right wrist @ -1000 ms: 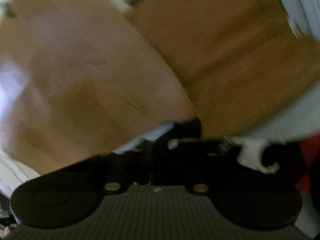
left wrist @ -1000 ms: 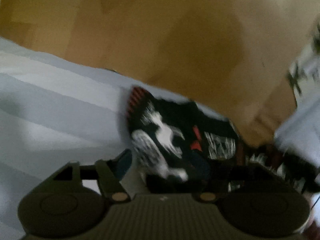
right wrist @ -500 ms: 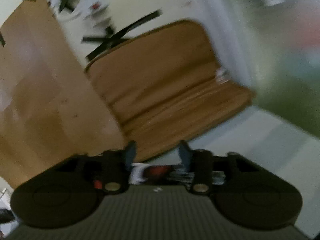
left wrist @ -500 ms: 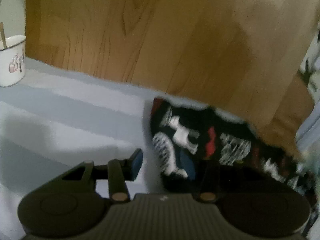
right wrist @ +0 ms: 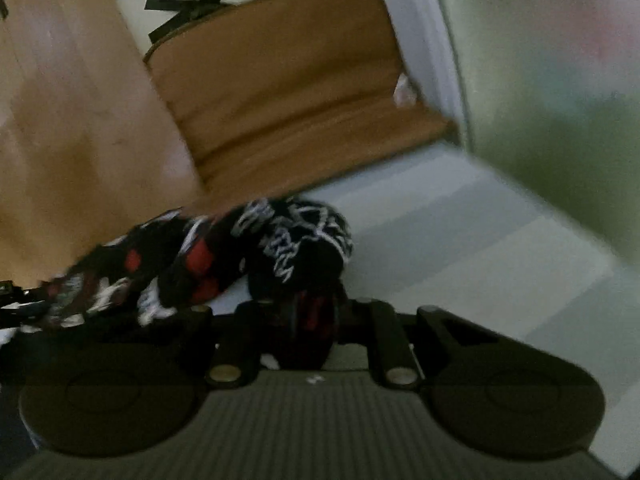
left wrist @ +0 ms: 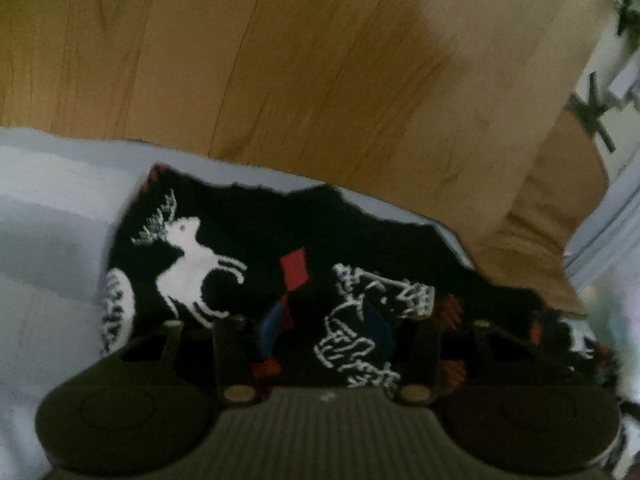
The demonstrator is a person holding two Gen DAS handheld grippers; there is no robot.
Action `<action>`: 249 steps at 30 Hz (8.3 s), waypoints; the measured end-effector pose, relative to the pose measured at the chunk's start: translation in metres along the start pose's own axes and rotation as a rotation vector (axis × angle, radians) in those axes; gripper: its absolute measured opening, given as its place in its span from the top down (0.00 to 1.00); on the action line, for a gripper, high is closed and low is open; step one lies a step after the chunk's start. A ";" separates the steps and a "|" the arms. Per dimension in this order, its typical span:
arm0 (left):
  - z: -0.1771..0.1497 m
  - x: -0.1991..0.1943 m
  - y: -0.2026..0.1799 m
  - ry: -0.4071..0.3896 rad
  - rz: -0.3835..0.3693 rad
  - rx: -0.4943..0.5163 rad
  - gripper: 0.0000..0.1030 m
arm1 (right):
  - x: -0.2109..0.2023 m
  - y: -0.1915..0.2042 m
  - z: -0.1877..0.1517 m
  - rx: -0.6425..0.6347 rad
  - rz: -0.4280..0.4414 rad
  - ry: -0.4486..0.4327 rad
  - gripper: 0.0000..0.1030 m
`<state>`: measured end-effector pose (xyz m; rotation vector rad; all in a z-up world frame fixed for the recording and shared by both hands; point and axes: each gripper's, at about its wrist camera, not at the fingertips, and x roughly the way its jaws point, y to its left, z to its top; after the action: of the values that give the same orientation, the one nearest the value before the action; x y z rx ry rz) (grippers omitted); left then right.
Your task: Fold small clothes
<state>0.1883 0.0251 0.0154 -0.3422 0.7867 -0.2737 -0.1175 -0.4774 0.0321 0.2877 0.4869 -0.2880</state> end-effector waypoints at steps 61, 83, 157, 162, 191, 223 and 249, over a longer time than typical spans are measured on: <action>0.008 -0.101 0.090 -0.199 -0.095 -0.216 0.23 | 0.062 0.430 -0.010 -0.373 0.682 -0.093 0.91; -0.002 -0.038 0.047 -0.001 -0.049 -0.072 0.44 | 0.150 0.238 0.021 0.000 0.418 0.089 0.24; -0.195 -0.219 -0.003 0.035 0.017 0.150 0.92 | -0.091 0.168 -0.120 -0.204 0.493 0.035 0.90; -0.192 -0.252 -0.007 -0.013 -0.032 0.168 0.90 | -0.092 0.114 -0.116 -0.046 0.380 0.072 0.92; -0.199 -0.315 0.002 0.034 -0.084 0.156 0.90 | -0.105 0.118 -0.106 0.150 0.637 0.131 0.94; -0.144 -0.263 0.056 0.030 -0.340 -0.237 0.89 | -0.041 0.111 -0.061 0.270 0.819 0.175 0.94; -0.136 -0.155 -0.010 0.012 0.082 0.335 0.93 | 0.014 0.172 -0.046 -0.138 0.722 0.138 0.84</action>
<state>-0.0163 0.0459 0.0294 0.0068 0.7505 -0.3245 -0.0663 -0.3063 0.0209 0.3314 0.5057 0.4690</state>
